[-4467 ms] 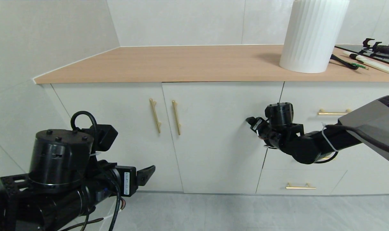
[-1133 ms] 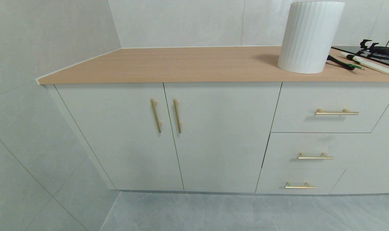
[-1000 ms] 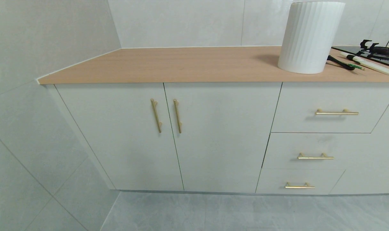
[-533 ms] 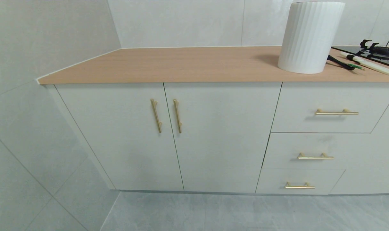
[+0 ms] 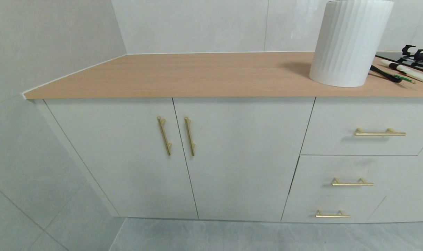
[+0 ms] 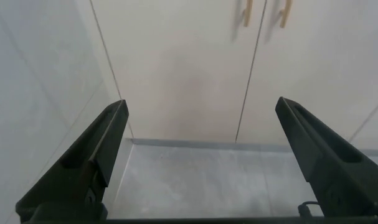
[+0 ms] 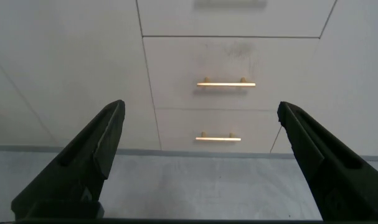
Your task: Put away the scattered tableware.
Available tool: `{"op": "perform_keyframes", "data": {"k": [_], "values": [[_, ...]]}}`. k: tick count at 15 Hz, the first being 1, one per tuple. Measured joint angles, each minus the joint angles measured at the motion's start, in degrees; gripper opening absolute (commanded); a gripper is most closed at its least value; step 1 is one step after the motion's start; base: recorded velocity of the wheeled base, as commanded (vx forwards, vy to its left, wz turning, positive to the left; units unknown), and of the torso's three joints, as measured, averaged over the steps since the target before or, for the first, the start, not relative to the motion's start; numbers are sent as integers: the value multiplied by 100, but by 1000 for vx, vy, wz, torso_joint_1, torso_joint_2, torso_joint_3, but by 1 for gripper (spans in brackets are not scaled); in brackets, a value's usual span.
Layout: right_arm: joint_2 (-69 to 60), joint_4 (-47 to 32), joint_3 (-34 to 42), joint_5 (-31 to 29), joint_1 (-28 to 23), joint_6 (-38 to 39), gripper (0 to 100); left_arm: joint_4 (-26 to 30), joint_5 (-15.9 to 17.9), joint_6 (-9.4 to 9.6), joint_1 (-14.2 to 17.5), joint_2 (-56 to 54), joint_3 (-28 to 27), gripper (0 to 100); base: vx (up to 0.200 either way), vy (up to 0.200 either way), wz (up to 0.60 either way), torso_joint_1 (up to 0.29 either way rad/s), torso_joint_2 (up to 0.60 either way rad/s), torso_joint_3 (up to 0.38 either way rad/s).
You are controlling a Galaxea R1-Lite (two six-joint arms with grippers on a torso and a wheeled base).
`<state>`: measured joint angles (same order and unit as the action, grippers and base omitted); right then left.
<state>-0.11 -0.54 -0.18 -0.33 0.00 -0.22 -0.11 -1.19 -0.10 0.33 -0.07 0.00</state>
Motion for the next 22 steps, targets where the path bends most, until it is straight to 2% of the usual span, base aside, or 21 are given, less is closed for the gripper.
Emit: {"op": "perform_keyframes", "data": {"k": [3, 5, 15, 22], "values": [[0, 0, 0, 0, 0, 1, 100, 6, -2, -4, 0, 0, 0, 100, 67, 0, 0, 1, 2, 1], [1, 0, 0, -2, 0, 0, 100, 4, -2, -4, 2, 0, 0, 100, 0, 0, -600, 7, 2, 0], [4, -1, 0, 0, 0, 0, 100, 4, -2, 0, -2, 0, 0, 100, 0, 0, 0, 0, 0, 0], [4, 0, 0, 0, 0, 0, 100, 4, -2, 0, 2, 0, 0, 100, 0, -200, 0, 6, 2, 4]]}}
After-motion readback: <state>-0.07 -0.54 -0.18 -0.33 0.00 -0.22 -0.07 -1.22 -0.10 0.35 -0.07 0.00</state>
